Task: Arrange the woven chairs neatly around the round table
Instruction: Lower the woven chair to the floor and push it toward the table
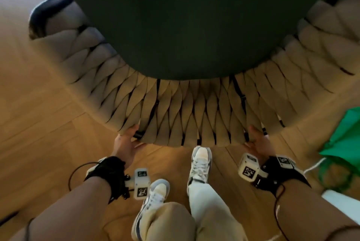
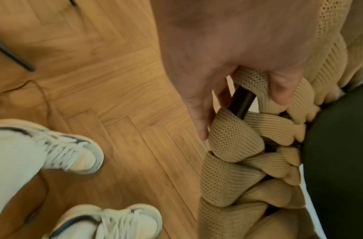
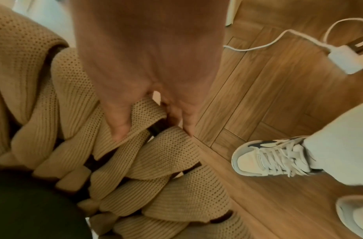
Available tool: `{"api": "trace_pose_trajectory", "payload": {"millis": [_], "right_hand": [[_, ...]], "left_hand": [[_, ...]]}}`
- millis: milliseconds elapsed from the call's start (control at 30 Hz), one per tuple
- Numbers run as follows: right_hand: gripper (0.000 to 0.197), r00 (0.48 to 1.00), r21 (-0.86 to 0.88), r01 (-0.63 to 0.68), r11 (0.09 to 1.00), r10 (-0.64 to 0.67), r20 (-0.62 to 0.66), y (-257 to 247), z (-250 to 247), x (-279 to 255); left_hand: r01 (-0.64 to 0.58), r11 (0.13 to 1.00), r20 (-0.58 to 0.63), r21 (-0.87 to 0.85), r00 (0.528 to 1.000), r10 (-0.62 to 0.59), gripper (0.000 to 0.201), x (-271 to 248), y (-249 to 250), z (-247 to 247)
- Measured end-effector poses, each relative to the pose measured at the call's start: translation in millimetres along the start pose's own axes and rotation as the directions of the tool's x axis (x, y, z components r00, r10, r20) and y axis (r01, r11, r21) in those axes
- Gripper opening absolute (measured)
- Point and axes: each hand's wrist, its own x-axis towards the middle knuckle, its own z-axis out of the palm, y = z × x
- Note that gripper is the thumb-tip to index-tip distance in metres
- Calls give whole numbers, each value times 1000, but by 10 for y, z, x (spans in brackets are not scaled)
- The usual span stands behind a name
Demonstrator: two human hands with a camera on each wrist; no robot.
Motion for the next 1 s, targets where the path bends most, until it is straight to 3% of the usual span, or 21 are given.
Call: {"api": "trace_pose_trajectory", "payload": {"millis": [67,300,400,533,700,766,800,866,966,1000], "right_hand": [[75,998,20,9,1000,-8,-56,-239,-71,-351],[53,993,-14,37,999,-38,-111,-1416,134,-1435],[63,985,-4,55,998,-55,-163,-1866,256,-1687],[87,955,-20,61,998,-64,-288,-2406,566,-1860],[86,946,-175,50,983,-103,-307,-2975,892,-1860],[84,953,-203,39,978,-97,-288,-3190,1027,-1866],[84,954,-199,41,979,-97,-285,-3306,1113,-1824],[93,955,-166,46,985,-92,-281,-3542,1261,-1553],[112,942,-161,98,982,-144,-304,-3623,1023,92],[112,925,-179,100,979,-158,-346,-3636,988,311]], "left_hand": [[11,998,-31,-54,999,-13,54,-417,233,111],[-21,971,-148,-238,989,-15,39,-1455,1069,553],[-50,961,-222,-273,975,-12,32,-1654,1510,818],[-68,962,-292,-266,956,-13,43,-1584,2102,1045],[-70,974,-310,-215,951,0,58,-1360,2678,1233],[-78,980,-305,-185,952,18,45,-1211,2910,1303],[-82,984,-302,-160,953,30,33,-1153,3033,1346],[-79,993,-308,-86,950,49,29,-1045,3350,1468],[-75,997,-367,-2,927,69,47,-896,3774,1630],[-79,997,-390,12,918,77,49,-820,3833,1649]]}}
